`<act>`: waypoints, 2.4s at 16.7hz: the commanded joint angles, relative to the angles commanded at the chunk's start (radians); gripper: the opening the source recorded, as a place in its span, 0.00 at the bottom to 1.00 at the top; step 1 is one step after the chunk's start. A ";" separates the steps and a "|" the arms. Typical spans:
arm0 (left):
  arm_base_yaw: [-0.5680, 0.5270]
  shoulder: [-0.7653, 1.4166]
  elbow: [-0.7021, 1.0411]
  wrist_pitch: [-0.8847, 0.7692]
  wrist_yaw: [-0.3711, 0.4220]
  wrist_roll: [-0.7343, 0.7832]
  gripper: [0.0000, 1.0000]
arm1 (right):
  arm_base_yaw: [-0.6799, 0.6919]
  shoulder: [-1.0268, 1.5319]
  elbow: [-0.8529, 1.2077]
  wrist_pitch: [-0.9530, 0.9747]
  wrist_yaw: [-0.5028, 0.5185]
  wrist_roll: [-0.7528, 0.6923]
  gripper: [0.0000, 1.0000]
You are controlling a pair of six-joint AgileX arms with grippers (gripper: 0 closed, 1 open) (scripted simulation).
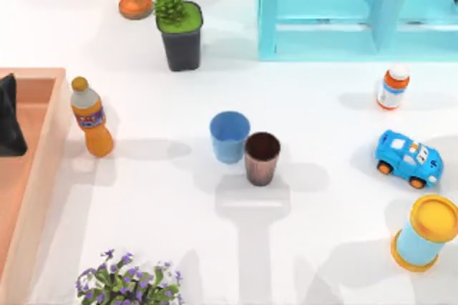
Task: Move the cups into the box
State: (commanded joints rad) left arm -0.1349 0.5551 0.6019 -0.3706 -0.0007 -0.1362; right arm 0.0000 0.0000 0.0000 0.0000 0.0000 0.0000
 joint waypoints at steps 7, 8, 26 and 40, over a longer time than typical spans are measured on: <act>-0.172 0.693 0.751 -0.464 0.002 -0.170 1.00 | 0.000 0.000 0.000 0.000 0.000 0.000 1.00; -0.199 0.798 0.865 -0.535 0.002 -0.196 1.00 | 0.000 0.000 0.000 0.000 0.000 0.000 1.00; -0.541 2.114 2.291 -1.417 0.010 -0.506 1.00 | 0.000 0.000 0.000 0.000 0.000 0.000 1.00; -0.538 2.050 1.998 -1.196 0.008 -0.502 1.00 | 0.000 0.000 0.000 0.000 0.000 0.000 1.00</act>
State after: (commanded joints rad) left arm -0.6727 2.6049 2.6000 -1.5661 0.0076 -0.6387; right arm 0.0000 0.0000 0.0000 0.0000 0.0000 0.0000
